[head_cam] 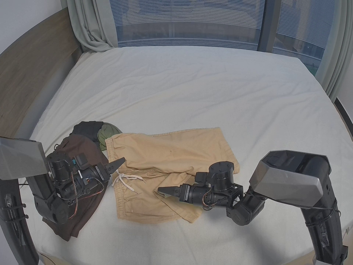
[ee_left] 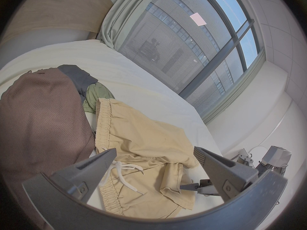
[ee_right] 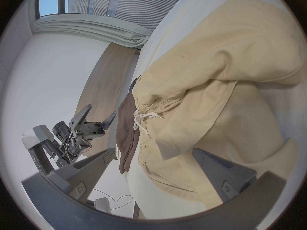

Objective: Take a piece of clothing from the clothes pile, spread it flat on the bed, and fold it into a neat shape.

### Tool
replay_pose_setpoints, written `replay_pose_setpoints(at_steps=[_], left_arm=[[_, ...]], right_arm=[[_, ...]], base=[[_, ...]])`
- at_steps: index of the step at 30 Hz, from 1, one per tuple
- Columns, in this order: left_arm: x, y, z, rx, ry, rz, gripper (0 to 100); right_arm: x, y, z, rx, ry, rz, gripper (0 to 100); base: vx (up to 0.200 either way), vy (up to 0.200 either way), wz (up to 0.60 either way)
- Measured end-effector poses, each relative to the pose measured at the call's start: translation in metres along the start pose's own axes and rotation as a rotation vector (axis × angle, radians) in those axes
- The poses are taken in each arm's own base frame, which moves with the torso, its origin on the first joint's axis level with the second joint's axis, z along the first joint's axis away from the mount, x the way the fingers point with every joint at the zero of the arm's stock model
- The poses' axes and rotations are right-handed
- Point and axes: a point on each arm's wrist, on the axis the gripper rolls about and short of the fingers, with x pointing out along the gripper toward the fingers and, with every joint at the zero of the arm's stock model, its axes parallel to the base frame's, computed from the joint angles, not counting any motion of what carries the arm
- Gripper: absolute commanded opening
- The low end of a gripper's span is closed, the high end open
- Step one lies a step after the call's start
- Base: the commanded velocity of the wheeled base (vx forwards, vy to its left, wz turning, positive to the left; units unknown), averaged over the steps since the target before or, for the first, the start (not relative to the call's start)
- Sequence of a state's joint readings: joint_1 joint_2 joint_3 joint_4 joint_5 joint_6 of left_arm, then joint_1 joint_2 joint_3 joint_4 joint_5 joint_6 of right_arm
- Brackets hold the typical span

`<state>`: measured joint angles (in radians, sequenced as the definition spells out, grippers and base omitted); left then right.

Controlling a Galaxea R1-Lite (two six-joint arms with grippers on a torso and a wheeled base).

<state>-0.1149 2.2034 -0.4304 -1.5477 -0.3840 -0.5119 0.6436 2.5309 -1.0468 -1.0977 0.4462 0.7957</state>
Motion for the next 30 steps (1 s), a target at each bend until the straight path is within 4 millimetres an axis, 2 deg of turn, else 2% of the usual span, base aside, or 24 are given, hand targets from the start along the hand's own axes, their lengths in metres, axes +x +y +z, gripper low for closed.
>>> replay_pose_setpoints(at_steps=[16, 17, 30], left_arm=[[0.001, 0.001, 0.0, 0.002, -0.002, 0.001, 100], [0.001, 0.001, 0.0, 0.002, -0.002, 0.001, 100], [0.001, 0.001, 0.0, 0.0, -0.002, 0.0, 100]], right_arm=[[0.019, -0.004, 0.001, 0.025, -0.013, -0.029, 100], [0.02, -0.004, 0.001, 0.028, -0.013, -0.029, 0], [0.022, -0.005, 0.0, 0.035, -0.013, -0.028, 0]], base=[[0.0, 0.0, 0.0], [0.0, 0.0, 0.0], [0.0, 0.0, 0.0]])
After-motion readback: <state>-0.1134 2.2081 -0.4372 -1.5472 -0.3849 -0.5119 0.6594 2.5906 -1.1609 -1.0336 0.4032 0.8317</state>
